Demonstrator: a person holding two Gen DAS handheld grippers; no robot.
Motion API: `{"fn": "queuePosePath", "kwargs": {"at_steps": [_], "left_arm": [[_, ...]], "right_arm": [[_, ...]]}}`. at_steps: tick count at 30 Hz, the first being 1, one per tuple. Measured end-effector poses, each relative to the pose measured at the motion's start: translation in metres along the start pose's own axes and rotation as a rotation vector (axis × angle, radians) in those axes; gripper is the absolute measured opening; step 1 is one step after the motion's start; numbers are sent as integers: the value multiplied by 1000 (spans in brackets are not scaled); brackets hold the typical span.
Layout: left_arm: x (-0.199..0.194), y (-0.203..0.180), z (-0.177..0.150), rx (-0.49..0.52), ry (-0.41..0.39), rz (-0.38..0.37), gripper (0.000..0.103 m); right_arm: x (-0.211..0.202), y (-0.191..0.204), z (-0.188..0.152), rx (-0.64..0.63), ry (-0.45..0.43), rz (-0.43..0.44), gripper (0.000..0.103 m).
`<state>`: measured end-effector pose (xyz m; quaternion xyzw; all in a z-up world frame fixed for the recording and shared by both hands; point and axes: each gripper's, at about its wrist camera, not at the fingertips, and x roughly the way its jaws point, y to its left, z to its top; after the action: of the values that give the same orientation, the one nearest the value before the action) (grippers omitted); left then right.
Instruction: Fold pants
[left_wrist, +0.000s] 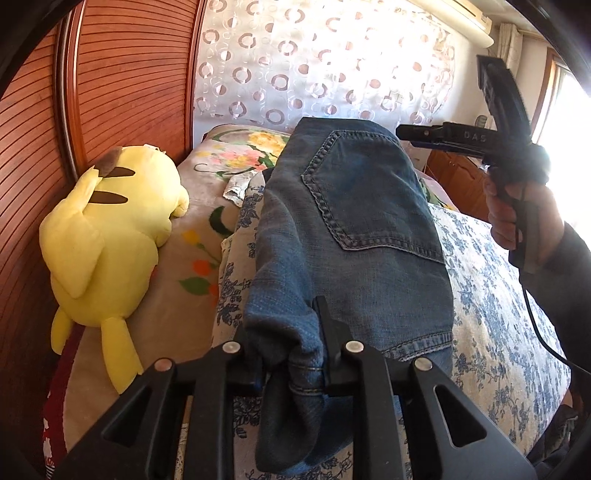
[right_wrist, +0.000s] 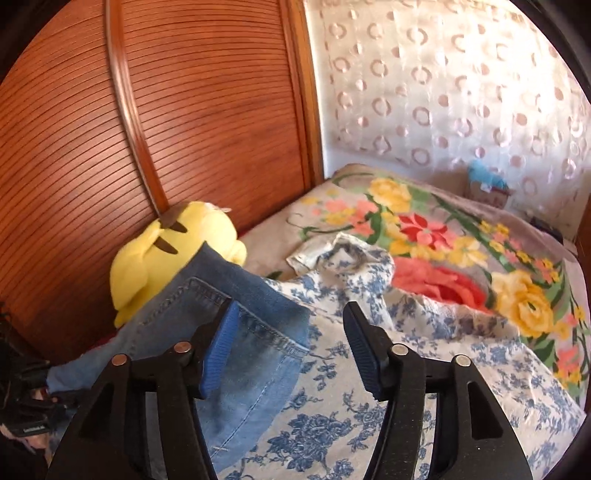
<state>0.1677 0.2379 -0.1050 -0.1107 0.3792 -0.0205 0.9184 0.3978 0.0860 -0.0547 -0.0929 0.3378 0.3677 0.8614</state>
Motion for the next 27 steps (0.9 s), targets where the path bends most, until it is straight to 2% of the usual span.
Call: {"fn": "queuePosePath", "kwargs": {"at_steps": [2, 3, 6, 8, 10, 14, 19, 25, 27], "left_arm": [[1, 2, 0, -3, 2, -1, 20], [1, 2, -1, -6, 2, -1, 20], [1, 3, -2, -6, 1, 1, 20], [1, 4, -2, -12, 1, -5, 20], [1, 4, -3, -13, -2, -5, 21], [-1, 1, -3, -10, -2, -1, 21], [-10, 1, 2, -21, -15, -12, 27], [-30, -10, 5, 32, -55, 44, 42], [-38, -13, 7, 43, -71, 52, 43]], "right_arm": [[0, 10, -1, -24, -14, 64, 48], [0, 16, -3, -45, -25, 81, 40], [5, 30, -10, -102, -28, 93, 35], [19, 35, -14, -138, 2, 35, 32], [43, 27, -18, -117, 59, 1, 32], [72, 11, -30, -55, 126, 21, 32], [55, 7, -32, -11, 83, 21, 32], [21, 23, -35, -45, 41, 40, 33], [10, 31, -42, -53, 38, 61, 33]]}}
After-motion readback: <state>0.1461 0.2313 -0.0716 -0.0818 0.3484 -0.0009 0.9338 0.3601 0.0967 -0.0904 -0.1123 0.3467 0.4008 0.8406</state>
